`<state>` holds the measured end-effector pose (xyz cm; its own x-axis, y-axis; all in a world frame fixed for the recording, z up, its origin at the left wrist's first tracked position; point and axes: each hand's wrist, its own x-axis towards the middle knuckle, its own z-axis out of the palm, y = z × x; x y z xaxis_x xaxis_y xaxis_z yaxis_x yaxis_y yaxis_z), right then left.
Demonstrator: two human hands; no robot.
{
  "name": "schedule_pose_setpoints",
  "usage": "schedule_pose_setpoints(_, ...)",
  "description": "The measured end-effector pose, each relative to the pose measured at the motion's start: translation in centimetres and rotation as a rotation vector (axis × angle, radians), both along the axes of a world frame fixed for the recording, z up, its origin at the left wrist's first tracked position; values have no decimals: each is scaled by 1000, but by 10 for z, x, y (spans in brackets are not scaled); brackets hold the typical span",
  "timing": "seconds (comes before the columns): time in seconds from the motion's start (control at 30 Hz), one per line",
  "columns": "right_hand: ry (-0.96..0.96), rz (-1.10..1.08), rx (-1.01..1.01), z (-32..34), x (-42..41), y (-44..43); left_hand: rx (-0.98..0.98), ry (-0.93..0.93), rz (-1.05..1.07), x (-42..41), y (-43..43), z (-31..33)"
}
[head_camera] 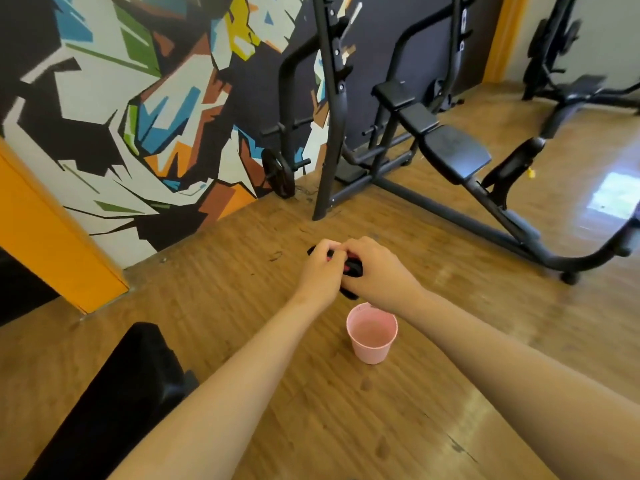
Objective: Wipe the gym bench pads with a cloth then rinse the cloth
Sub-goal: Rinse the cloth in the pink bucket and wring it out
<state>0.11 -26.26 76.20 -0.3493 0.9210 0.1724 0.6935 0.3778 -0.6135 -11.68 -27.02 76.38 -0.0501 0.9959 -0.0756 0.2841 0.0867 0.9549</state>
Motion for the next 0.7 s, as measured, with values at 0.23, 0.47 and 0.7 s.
schedule_pose_setpoints(0.23,-13,-27,-5,5,50,92,-23,4,-26,50,96,3)
schedule_pose_setpoints(0.47,-72,90,0,-2,105,171,-57,-29,68,106,160,-4)
schedule_pose_setpoints(0.7,-137,299,-20,-5,139,230,-89,-93,303,151,196,-13)
